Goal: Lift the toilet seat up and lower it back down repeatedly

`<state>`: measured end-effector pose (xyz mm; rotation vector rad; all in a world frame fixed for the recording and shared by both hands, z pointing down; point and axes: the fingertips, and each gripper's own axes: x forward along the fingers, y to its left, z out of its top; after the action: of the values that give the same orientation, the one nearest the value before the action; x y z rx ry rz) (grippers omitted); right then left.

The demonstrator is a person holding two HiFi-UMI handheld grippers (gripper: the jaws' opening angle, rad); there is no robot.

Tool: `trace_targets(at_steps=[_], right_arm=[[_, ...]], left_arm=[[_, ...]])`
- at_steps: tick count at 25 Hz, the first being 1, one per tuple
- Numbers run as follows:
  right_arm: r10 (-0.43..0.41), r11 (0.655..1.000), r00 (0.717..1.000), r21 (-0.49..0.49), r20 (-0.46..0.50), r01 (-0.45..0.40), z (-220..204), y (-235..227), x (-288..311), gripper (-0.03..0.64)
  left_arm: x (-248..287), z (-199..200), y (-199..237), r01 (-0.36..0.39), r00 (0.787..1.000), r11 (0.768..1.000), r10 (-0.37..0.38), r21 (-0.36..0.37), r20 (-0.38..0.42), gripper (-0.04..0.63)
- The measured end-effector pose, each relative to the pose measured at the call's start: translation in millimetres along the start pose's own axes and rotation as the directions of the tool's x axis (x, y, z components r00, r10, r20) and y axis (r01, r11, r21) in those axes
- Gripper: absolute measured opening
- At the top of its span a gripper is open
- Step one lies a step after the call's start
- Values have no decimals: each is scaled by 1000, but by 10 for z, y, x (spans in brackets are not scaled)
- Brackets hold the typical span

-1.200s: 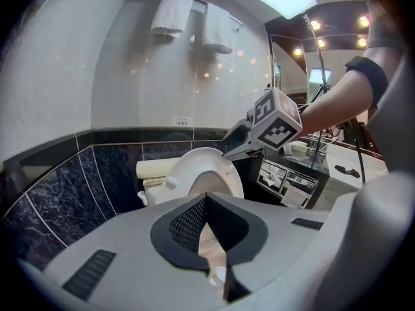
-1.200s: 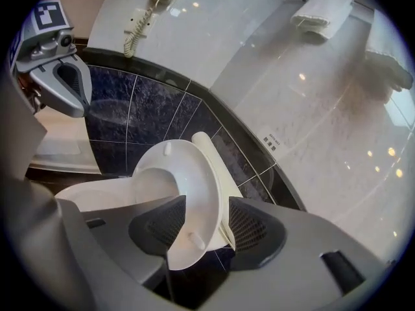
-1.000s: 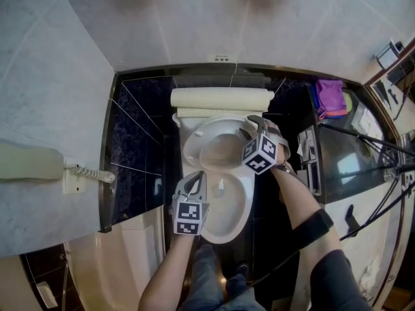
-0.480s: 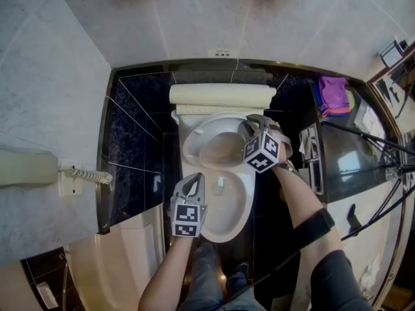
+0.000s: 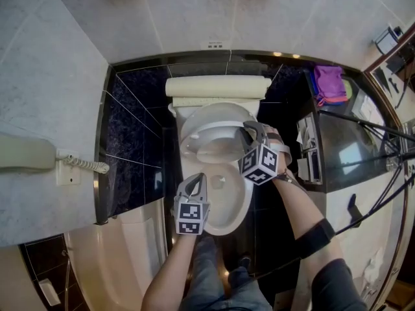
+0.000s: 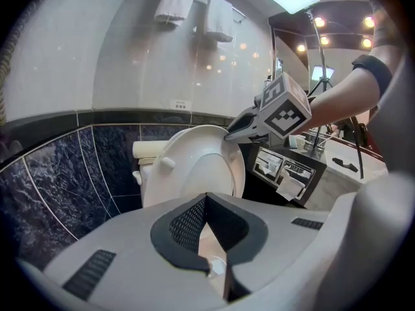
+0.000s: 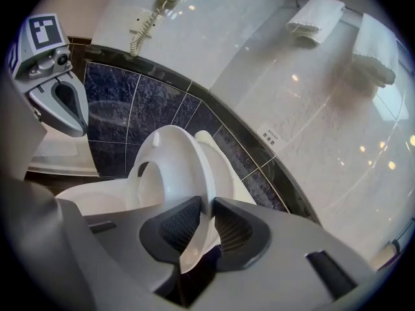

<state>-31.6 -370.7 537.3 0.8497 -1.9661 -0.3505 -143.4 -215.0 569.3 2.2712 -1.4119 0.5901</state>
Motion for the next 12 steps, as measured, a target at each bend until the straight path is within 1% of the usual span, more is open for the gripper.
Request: trace_targets(at_steps=[7,12], right_arm=[[-37,999,998,-13,42,38,-97,476,-521,86],[-31,999,997,-42,64,34,-212,889,-847,84]], left_arm=[[-111,-277,-250,-14,1000,1000,13,-24,-25,-7],[-158,-444,-386,-28,999,999,27,-28,-33,-8]])
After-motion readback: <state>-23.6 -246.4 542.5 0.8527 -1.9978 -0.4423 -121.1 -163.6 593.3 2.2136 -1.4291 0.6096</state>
